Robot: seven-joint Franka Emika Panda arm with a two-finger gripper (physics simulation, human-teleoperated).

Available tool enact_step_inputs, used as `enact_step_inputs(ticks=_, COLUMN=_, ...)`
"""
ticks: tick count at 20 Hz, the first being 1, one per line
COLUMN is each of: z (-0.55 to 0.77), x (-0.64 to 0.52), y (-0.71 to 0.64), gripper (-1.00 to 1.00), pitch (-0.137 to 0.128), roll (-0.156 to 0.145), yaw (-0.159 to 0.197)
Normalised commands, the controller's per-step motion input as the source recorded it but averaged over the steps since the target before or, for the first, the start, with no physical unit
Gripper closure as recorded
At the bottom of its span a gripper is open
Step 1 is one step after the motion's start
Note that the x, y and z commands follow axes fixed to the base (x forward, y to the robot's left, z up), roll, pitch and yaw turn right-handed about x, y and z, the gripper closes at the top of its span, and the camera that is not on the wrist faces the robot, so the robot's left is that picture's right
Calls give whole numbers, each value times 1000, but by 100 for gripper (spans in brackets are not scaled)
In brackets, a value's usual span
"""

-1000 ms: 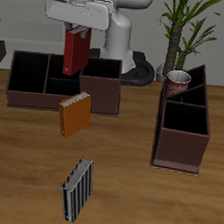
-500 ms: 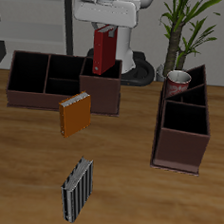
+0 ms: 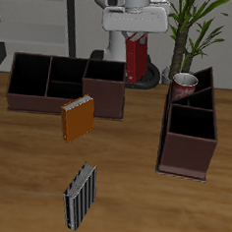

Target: Place the red mug into the left desk caddy's left compartment and place the red book into the left desk caddy's back compartment and place the orange book into the back desk caddy's front compartment

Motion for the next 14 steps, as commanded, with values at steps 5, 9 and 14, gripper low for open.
enact_step_inputs(ticks=5, z=-272, x=152, y=611, gripper=100, pitch=55, roll=63, yaw=39)
enact_step_inputs(ticks=9, z=-264, x=104, y=388, gripper=100, pitch=-2, roll=23, yaw=71)
enact_step_inputs(ticks=14, z=-205, x=155, y=451, gripper=100, pitch=26, roll=-30, yaw=38)
